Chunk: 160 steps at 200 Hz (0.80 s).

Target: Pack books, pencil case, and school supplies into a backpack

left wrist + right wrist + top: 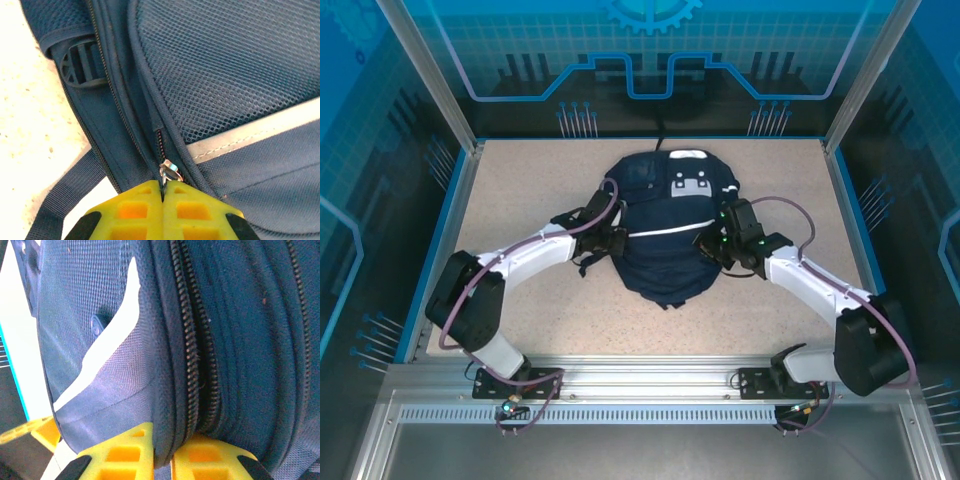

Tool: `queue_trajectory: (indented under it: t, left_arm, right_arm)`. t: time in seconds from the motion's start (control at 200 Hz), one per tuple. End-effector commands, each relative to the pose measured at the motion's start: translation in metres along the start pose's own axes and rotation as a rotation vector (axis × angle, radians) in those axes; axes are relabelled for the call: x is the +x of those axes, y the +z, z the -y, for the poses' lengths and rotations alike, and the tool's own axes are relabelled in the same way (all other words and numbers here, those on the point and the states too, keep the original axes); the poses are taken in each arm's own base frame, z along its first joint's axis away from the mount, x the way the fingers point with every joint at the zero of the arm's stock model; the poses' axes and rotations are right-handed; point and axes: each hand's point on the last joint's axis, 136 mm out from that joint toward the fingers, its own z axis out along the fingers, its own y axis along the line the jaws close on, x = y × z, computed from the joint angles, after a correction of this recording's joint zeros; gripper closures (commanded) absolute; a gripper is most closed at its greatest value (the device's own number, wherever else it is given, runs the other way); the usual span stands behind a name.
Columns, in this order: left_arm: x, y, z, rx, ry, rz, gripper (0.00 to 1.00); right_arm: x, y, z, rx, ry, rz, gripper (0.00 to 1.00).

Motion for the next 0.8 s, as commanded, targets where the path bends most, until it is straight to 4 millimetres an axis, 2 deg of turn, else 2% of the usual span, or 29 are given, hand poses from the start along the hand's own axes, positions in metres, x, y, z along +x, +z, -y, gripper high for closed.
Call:
queue_trajectory:
  t: [0.0,0.09,0.21,0.3,0.36,0.495,0.585,0.68,0.795]
  left_arm:
    - [-0.04,-0.003,-0.036,-0.144,-0.09,0.104,0.91]
    - [-0.046,-0.011,-0.047,-0.192,-0.101,0.123,0.79]
    - [-0.048,-0.026,-0.069,-0.249,-0.162,0.142,0.58]
    - [-0.045,-0.039,-0.088,-0.294,-0.238,0.154,0.32]
    - [-0.04,-0.047,-0.099,-0.314,-0.286,0.157,0.21]
    - [-0.028,-0.061,-0.124,-0.379,-0.367,0.158,0.11]
    - [-0.021,-0.07,-0.139,-0.405,-0.421,0.163,0.05]
    - [-0.009,-0.081,-0.158,-0.459,-0.492,0.163,0.01]
    - [0.01,-0.095,-0.186,-0.549,-0.6,0.134,0.01]
  right_arm:
    - [0.0,0.006,0.005,0.024,-0.014,-0.032,0.83]
    - [-0.001,0.009,0.002,0.014,-0.024,-0.038,0.76]
    - [0.0,0.003,-0.012,-0.035,-0.107,-0.051,0.55]
    - [-0.003,-0.008,-0.012,-0.032,-0.176,-0.024,0.37]
    - [-0.006,-0.018,-0.011,-0.035,-0.215,0.003,0.28]
    - [-0.011,-0.043,-0.013,-0.041,-0.337,0.048,0.12]
    - [-0.016,-0.058,-0.005,-0.01,-0.407,0.078,0.01]
    - [-0.025,-0.073,-0.003,-0.002,-0.447,0.133,0.0]
    - [-0.034,-0.075,0.002,0.006,-0.451,0.164,0.0]
